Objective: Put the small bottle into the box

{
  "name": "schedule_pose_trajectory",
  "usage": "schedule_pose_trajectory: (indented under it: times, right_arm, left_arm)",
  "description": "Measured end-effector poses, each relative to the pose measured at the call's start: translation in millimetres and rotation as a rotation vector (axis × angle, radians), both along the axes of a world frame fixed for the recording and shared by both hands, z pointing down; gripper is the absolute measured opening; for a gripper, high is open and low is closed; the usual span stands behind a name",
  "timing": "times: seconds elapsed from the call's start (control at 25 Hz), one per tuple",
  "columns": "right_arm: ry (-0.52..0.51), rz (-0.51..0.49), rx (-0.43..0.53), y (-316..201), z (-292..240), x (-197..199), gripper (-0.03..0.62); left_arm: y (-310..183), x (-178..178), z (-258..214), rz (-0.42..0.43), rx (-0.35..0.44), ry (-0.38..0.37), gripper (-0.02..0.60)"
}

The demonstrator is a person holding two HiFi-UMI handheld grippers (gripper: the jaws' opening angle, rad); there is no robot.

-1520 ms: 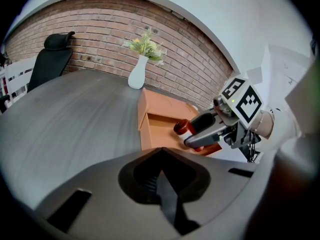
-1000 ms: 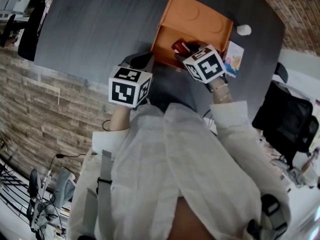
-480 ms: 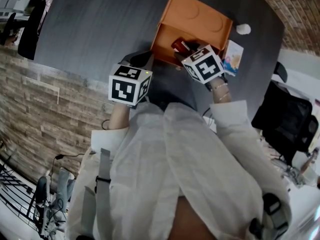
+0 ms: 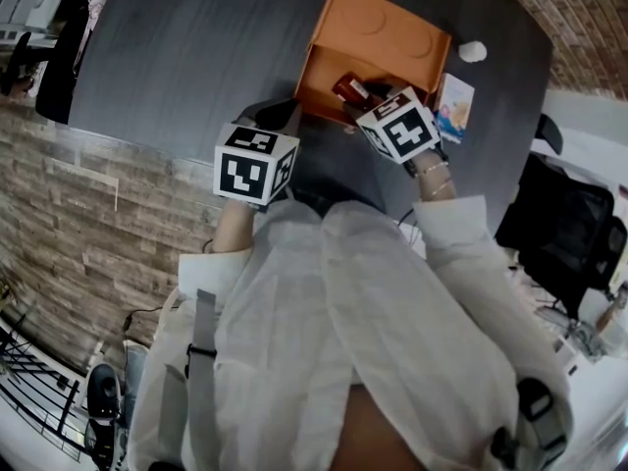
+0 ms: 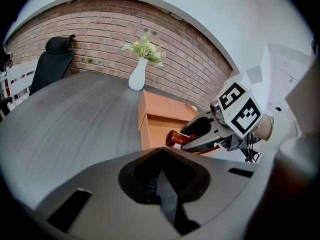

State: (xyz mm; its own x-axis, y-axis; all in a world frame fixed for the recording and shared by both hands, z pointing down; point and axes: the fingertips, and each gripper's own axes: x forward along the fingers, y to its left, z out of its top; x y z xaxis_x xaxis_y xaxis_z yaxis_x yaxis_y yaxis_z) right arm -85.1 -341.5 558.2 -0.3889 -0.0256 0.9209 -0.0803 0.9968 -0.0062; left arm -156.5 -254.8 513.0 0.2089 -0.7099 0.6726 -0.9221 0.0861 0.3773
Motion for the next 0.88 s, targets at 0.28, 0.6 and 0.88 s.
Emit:
schedule_pose_trajectory:
  times: [0.28,0.6,0.88]
  right_arm:
    - [-0.035,0.046,0.003,0,-8,9,0.21]
    - [-0.064,0.082,0.004,15,-18,8,0.209]
    - [-0.141,0.166,-0.041,23,-28,18,0.206]
  left_arm:
    - [3,7,-2,0.034,0.007,-0.008,0.005]
    - [6,3,-9,0.067,0.028,-0.028,0.005]
    - [2,11,-18,0.116,0.048,-0.053,0.005]
